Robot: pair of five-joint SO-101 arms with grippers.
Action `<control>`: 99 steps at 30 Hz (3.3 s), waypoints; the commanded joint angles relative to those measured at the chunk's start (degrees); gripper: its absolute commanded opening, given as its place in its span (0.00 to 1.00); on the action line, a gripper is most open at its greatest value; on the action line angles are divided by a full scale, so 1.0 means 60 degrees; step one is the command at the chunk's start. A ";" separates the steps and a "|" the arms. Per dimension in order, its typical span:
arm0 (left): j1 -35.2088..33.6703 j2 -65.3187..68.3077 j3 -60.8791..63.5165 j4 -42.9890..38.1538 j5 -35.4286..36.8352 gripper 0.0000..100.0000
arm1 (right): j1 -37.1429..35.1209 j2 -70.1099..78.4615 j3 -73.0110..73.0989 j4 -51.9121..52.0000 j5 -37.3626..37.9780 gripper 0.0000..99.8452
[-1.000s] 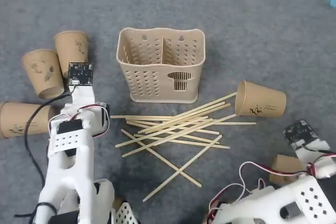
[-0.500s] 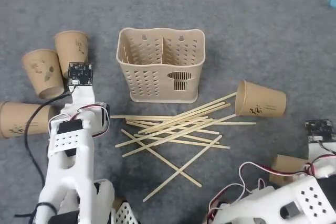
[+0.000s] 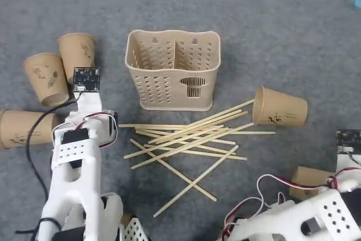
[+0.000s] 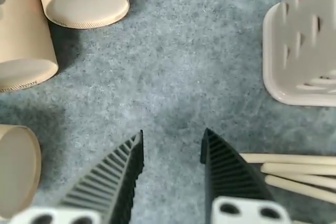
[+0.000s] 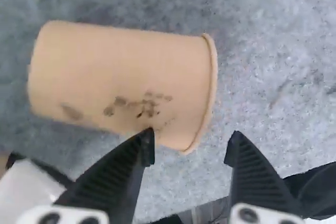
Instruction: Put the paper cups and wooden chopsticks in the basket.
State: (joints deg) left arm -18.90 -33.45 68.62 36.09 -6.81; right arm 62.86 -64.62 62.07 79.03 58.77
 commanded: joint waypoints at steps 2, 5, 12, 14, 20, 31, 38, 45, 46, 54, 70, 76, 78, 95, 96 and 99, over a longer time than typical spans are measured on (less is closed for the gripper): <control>0.0015 0.0015 -0.0374 0.0073 -0.0044 0.17 | -0.0242 -0.0051 0.0498 -0.0711 -0.0571 0.22; 0.0015 0.0015 -0.0374 0.0073 -0.0044 0.17 | -0.0799 -0.0051 0.0923 -0.0696 -0.0835 0.22; 0.0015 0.0015 -0.0374 0.0088 -0.0044 0.17 | -0.2308 -0.0051 0.1451 -0.0696 -0.1919 0.22; 0.0015 0.0015 -0.0374 0.0088 -0.0044 0.17 | -0.2601 -0.0051 0.1480 -0.0667 -0.2007 0.19; 0.0015 0.0015 -0.0374 0.0088 -0.0044 0.17 | -0.3084 -0.0154 0.1275 -0.0696 -0.1993 0.01; 0.0015 0.0015 -0.0374 0.0088 -0.0044 0.17 | -0.3158 -0.0168 -0.0454 -0.0696 -0.2022 0.01; 0.0015 0.0015 -0.0374 0.0088 -0.0044 0.17 | -0.3158 -0.0168 -0.0791 -0.0652 -0.2286 0.01; 0.0015 0.0015 -0.0374 0.0088 -0.0044 0.17 | -0.3597 -0.0168 -0.0586 -0.0300 0.0293 0.26; 0.0015 0.0015 -0.0374 0.0088 -0.0044 0.17 | -0.3758 -0.0168 -0.0513 -0.0359 0.0659 0.28; 0.0015 0.0015 -0.0374 0.0088 -0.0044 0.17 | -0.5927 -0.0168 -0.0029 -0.0652 0.1304 0.26; 0.0015 0.0029 -0.0374 0.0044 -0.0044 0.17 | -0.6879 -0.0168 0.2081 -0.3304 0.2315 0.19; 0.0015 0.0029 -0.0374 0.0044 -0.0044 0.17 | -0.7187 -0.0168 0.1553 -0.3319 0.0718 0.04; 0.0015 0.0029 -0.0374 0.0044 -0.0044 0.17 | -0.7172 -0.0168 0.1304 -0.3201 0.0381 0.01; 0.0015 0.0015 -0.0374 0.0073 -0.0044 0.17 | -0.7143 0.0549 -0.4293 0.3245 -0.1582 0.01; 0.0015 0.0015 -0.0374 0.0073 -0.0044 0.17 | -0.7143 0.0886 -0.4601 0.3597 -0.1582 0.01; 0.0015 0.0015 -0.0374 0.0073 -0.0044 0.17 | -0.6718 0.2147 -0.5304 0.3934 -0.1817 0.01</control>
State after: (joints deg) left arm -18.90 -33.45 68.62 36.09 -6.81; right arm 20.40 -58.46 36.31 99.78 49.80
